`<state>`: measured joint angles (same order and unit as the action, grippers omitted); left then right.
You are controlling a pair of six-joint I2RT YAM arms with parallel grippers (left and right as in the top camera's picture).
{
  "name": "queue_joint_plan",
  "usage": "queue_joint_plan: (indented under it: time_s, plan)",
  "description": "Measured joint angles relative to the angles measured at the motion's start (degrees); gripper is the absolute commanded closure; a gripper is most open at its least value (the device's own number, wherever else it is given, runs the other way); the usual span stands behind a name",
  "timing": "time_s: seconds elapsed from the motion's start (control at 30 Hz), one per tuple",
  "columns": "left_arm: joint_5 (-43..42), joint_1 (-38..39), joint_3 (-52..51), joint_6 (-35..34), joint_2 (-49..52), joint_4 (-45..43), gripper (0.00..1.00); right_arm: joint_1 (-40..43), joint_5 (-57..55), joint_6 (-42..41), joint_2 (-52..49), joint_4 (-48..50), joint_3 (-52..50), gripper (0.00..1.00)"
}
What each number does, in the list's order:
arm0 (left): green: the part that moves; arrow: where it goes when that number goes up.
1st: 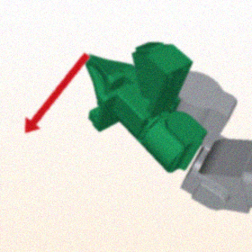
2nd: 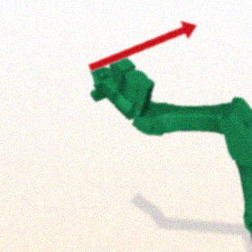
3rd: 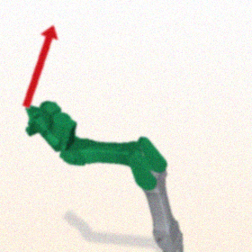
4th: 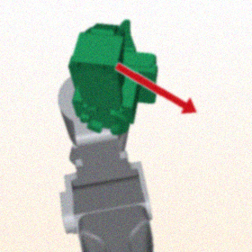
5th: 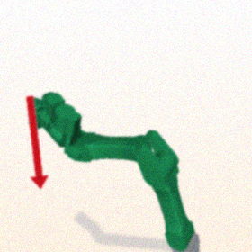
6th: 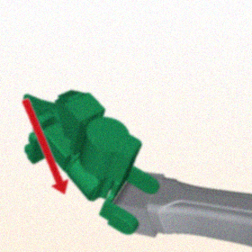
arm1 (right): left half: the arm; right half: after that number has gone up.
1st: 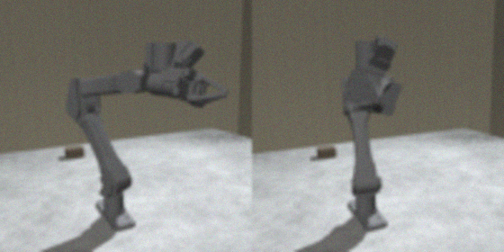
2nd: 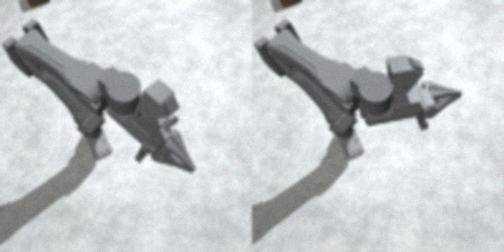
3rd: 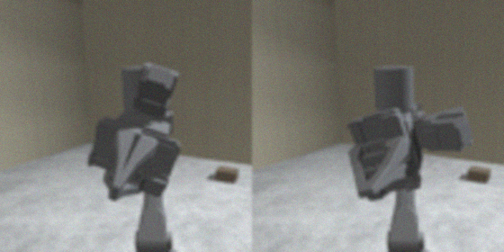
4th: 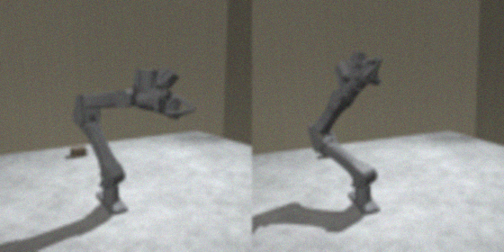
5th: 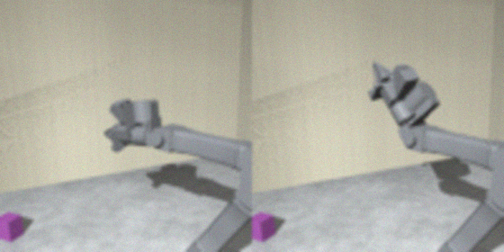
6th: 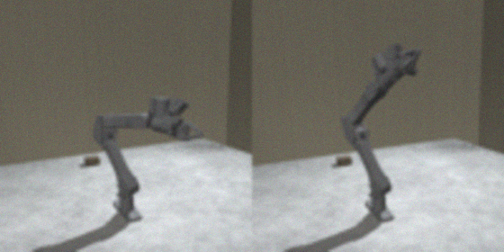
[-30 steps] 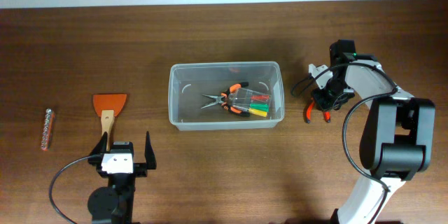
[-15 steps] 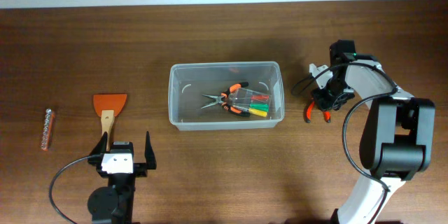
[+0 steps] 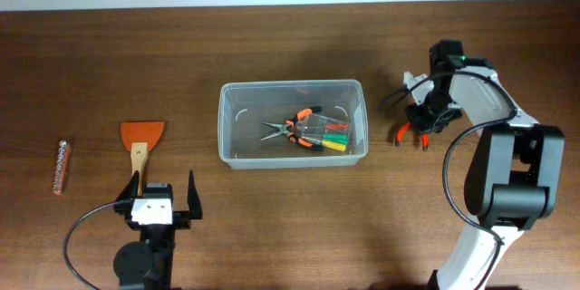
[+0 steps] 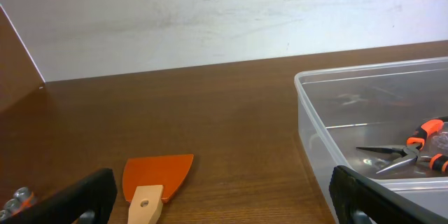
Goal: Pack container
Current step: 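Lift the cutting pliers and carry them left over the container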
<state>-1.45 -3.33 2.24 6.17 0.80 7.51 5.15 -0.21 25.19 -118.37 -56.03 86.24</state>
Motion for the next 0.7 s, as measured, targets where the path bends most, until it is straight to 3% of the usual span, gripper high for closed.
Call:
queue_joint_plan:
  time_s: [0.37,0.7]
  plan:
    - [0.0,0.0,0.0,0.0,-0.02,0.0,0.01,0.0,0.0,-1.14,0.0,-5.73,8.85,0.96]
    - [0.0,0.0,0.0,0.0,0.0,0.0,0.01,-0.7,1.66,-1.53,-0.35,-17.51,29.97,0.96]
